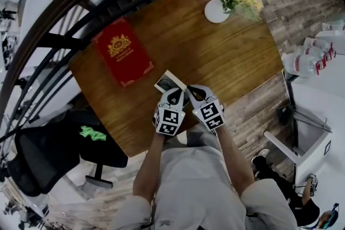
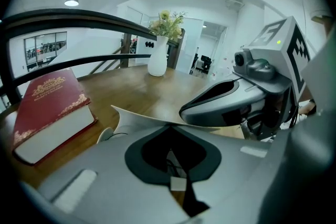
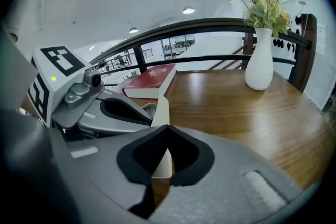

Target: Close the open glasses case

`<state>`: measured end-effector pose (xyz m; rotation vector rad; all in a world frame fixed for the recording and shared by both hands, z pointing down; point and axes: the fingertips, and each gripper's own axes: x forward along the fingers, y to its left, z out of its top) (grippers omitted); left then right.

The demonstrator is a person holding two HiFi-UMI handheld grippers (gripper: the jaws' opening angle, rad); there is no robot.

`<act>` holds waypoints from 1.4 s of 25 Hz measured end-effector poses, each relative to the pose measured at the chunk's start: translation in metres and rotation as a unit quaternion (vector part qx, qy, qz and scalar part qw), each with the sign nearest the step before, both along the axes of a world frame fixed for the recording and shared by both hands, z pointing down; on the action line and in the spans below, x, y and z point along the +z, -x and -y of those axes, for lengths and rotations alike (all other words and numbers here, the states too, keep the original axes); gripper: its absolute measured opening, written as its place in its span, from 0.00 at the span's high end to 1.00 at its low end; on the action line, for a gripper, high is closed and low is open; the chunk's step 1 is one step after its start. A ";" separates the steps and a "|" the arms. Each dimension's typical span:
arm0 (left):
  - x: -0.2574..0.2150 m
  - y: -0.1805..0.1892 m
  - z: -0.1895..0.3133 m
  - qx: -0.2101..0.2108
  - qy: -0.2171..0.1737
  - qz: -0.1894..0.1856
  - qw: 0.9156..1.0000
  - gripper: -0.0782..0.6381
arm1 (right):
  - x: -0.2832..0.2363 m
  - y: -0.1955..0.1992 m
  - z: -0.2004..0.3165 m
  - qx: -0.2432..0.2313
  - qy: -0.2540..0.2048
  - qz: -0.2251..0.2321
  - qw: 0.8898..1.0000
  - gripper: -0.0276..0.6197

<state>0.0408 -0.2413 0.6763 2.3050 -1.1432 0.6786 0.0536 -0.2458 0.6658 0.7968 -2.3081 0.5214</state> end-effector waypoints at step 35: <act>0.006 0.023 -0.031 -0.017 0.009 0.010 1.000 0.86 | 0.000 0.022 -0.033 -0.013 0.001 0.005 1.000 0.95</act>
